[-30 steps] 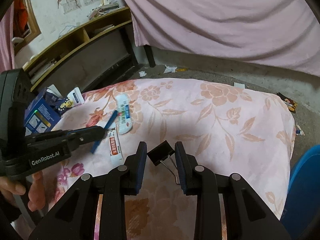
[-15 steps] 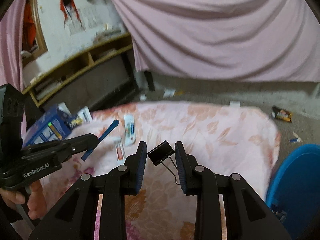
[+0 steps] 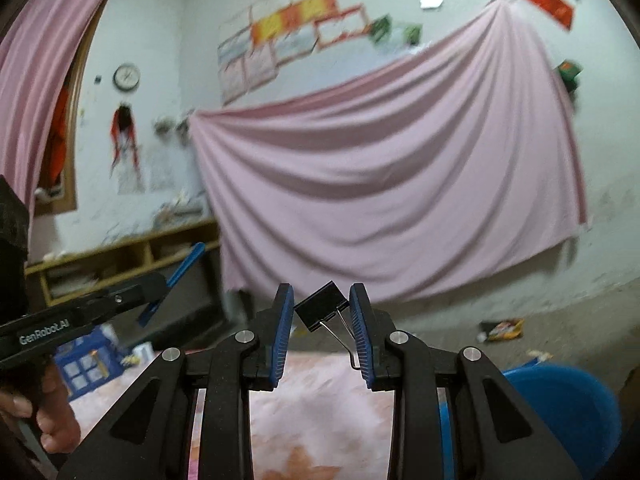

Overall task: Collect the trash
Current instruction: 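Carry both items over the blue bucket and open both tools to drop them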

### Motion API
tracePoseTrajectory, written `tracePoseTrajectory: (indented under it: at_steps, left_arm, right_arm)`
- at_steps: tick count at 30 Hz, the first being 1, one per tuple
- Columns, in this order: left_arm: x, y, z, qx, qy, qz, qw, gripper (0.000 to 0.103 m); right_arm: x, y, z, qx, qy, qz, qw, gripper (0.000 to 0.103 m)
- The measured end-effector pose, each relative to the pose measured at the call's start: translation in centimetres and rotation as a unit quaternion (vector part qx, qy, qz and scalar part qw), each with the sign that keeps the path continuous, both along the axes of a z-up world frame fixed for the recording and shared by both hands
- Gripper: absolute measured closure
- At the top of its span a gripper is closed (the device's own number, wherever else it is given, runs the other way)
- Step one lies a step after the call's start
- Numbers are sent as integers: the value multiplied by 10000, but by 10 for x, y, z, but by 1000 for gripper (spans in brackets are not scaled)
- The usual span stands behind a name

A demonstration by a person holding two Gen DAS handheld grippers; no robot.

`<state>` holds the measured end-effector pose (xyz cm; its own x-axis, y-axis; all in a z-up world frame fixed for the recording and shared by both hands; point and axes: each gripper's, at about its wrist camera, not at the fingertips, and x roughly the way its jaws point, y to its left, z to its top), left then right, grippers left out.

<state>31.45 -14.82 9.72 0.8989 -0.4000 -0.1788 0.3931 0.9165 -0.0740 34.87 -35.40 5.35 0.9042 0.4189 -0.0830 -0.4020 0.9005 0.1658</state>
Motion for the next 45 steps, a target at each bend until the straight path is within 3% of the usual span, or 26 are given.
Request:
tracePoseTrajectory:
  at_steps: [9,14,34,45]
  left_arm:
    - [-7,-66,0,219,-202,-573,9979,101]
    - [-8,-97,-5,307,-118,-797,9963,101]
    - [20,-148,-26,541,886,-1164,9878,101]
    - [29,-149,-39,614,1311,-1176,9825,100]
  right_arm:
    - [-33,-52,15,132,-669,-946,9932,76]
    - [-43,-71,13,101,-740,-1224,9897,76]
    - [-21,-113,-6,328,474,-1820,9816,76]
    - [-6,-120,-16,313,1017,-1849,9770,75]
